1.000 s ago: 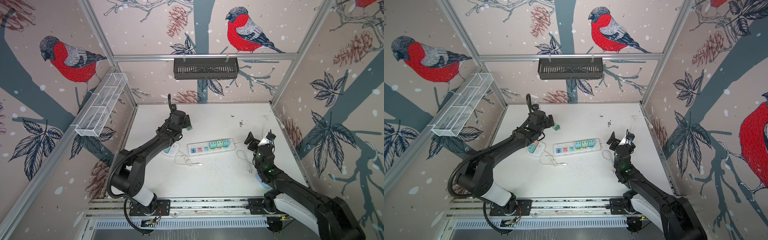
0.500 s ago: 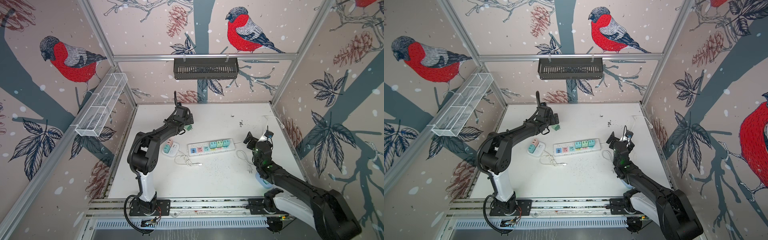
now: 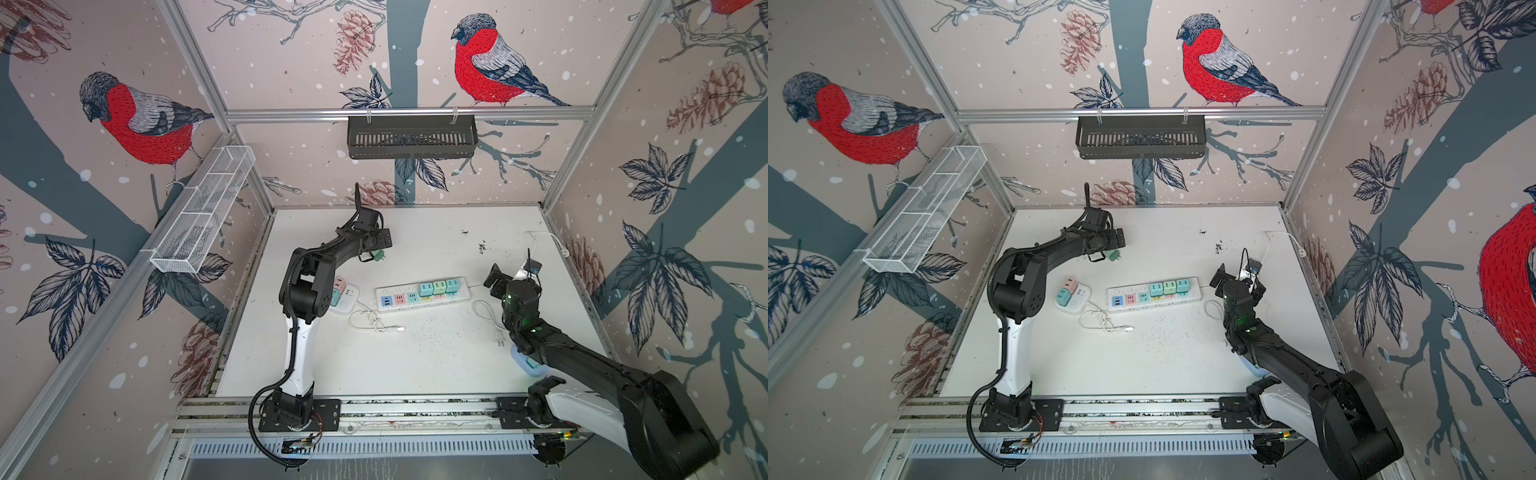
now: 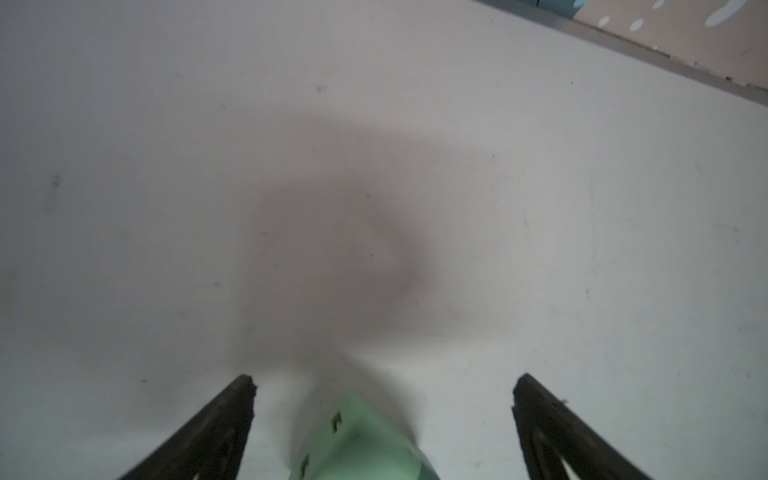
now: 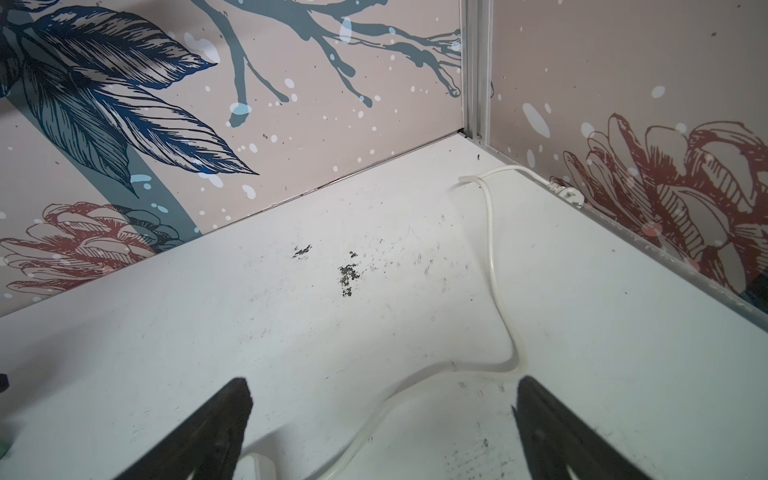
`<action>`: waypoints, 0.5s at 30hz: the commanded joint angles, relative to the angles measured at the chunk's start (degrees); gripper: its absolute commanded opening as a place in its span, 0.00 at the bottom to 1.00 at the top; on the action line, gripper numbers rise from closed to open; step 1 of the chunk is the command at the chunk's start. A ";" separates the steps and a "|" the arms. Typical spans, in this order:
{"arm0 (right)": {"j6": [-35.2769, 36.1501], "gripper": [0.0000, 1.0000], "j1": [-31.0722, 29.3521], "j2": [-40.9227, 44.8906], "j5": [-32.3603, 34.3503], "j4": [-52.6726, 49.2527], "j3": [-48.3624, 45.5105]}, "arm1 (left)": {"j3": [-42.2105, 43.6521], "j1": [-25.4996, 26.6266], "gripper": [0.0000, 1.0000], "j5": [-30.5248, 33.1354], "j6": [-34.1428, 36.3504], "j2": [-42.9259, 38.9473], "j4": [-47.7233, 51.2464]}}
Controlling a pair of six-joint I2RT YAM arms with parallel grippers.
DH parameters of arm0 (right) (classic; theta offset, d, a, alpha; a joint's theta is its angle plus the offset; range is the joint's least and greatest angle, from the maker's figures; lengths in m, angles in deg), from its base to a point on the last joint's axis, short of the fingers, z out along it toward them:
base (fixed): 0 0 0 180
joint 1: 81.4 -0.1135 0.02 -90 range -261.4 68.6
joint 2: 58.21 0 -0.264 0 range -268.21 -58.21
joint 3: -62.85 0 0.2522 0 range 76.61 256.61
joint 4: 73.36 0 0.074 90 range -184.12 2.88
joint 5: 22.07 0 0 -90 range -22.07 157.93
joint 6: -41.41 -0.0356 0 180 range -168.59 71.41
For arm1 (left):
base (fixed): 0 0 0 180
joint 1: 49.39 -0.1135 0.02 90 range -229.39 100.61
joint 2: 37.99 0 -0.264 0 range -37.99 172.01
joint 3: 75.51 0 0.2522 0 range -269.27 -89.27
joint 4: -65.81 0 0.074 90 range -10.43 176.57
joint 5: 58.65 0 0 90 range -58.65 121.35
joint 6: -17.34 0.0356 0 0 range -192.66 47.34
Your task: Insert the plug
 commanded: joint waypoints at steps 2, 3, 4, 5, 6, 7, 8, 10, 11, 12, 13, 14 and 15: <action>0.29 1.00 -0.33 -0.66 1.73 0.19 0.80 | 1.26 0.03 0.97 -7.58 -1.71 -0.46 0.43; 0.39 1.00 -0.29 -0.85 1.78 -0.07 1.02 | 1.24 -0.04 0.97 -9.28 -1.60 -0.36 0.19; 0.31 1.00 -0.38 -1.10 1.93 -0.22 1.23 | 0.99 0.00 0.97 -10.15 -1.64 -0.08 0.51; 0.28 1.00 -0.57 -1.33 2.09 -0.41 1.40 | 0.73 -0.01 0.97 -10.61 -1.67 0.06 0.90; 0.37 1.00 -0.62 -1.52 2.29 -0.51 1.56 | 0.82 0.02 0.97 -11.04 -1.57 0.06 0.99; 0.39 1.00 -0.75 -1.61 2.51 -0.59 1.64 | 1.06 0.00 0.97 -11.23 -1.36 -0.10 0.90; 0.39 1.00 -0.94 -1.77 2.74 -0.69 1.77 | 1.26 -0.03 0.97 -11.41 -1.04 -0.24 0.71; 0.46 0.99 -1.21 -1.85 3.15 -0.80 1.76 | 1.35 -0.04 0.97 -12.83 -0.05 -0.44 0.46; 0.42 0.99 -1.31 -1.81 3.39 -0.77 1.74 | 1.36 -0.04 0.97 -13.84 0.39 -0.46 0.25; 0.47 0.99 -1.38 -1.73 3.66 -0.77 1.78 | 1.30 0.02 0.97 -14.83 0.72 -0.53 0.20; 0.45 0.99 -1.50 -1.70 3.79 -0.77 1.74 | 1.20 -0.04 0.97 -15.40 0.74 -0.55 0.51; 0.46 0.99 -1.55 -1.68 3.92 -0.77 1.78 | 1.24 0.07 0.97 -15.86 0.89 -0.68 0.44; 0.47 0.99 -1.57 -1.77 3.97 -0.77 1.78 | 1.51 0.10 0.97 -16.15 1.10 -0.89 0.11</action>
